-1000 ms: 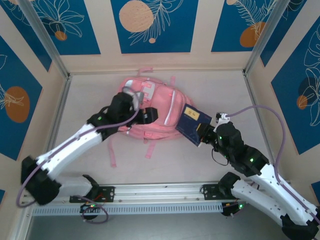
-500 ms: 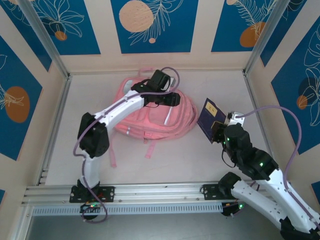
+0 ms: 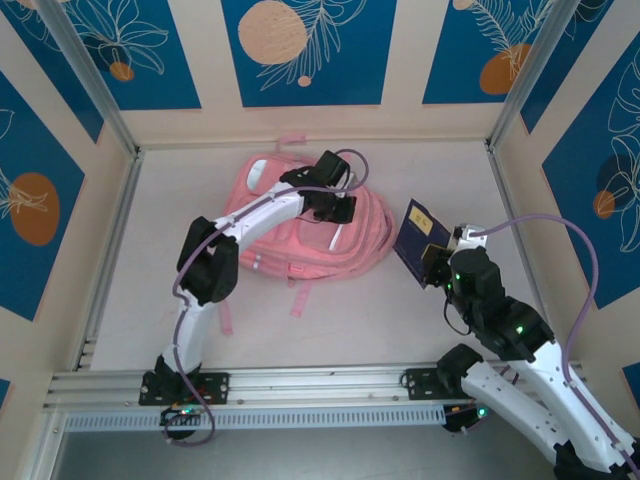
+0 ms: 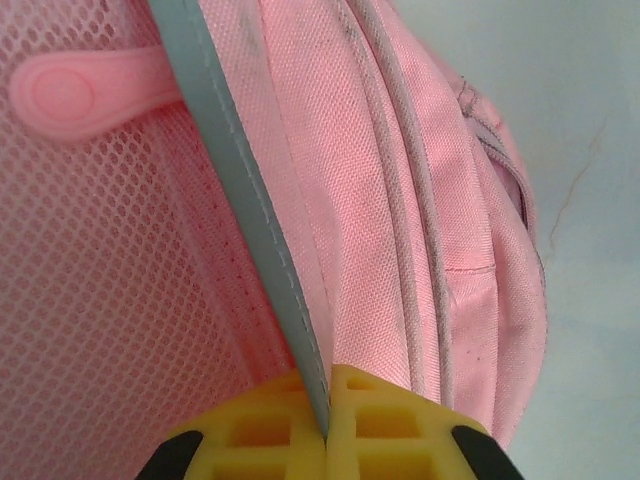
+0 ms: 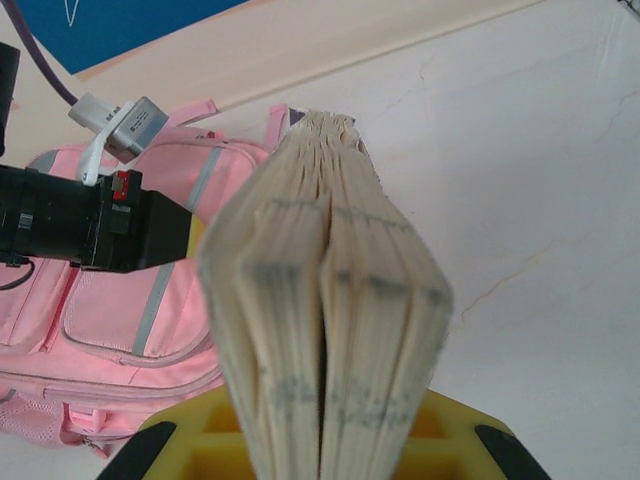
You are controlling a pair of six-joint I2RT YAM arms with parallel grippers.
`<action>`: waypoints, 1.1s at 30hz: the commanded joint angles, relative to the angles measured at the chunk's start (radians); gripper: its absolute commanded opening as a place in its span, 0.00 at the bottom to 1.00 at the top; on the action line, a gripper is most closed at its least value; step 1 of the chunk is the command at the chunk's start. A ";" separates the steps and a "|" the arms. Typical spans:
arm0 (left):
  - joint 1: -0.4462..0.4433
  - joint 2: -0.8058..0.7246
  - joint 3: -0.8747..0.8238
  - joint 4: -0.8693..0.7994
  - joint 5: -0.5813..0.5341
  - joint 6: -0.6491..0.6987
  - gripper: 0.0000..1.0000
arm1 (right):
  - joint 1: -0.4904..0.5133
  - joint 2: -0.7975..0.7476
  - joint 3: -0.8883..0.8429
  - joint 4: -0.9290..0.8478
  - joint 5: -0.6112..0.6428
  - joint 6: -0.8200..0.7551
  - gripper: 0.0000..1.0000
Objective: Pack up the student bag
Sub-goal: Open the student bag at the center of the table, then place the book in the student bag.
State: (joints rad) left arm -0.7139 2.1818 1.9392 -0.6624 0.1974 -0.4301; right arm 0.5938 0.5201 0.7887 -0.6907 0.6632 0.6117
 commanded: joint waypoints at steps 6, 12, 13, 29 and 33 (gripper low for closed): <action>-0.013 -0.182 -0.004 -0.098 0.033 0.068 0.00 | -0.018 -0.002 0.031 0.044 -0.042 -0.017 0.04; 0.002 -0.399 -0.073 -0.152 0.046 0.114 0.00 | -0.023 0.012 0.046 0.034 -0.057 0.017 0.04; 0.009 -0.434 -0.090 -0.154 0.052 0.119 0.00 | -0.024 0.022 0.052 0.031 -0.069 0.026 0.03; 0.150 -0.718 -0.205 -0.131 0.250 0.101 0.00 | -0.079 0.057 -0.085 0.272 -0.623 0.422 0.05; 0.164 -0.731 -0.206 -0.118 0.318 0.111 0.00 | -0.094 0.068 -0.199 0.467 -0.736 0.611 0.05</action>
State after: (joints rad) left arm -0.5591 1.5269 1.7107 -0.9031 0.3908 -0.3222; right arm 0.5076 0.5873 0.6422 -0.4229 0.0673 1.0363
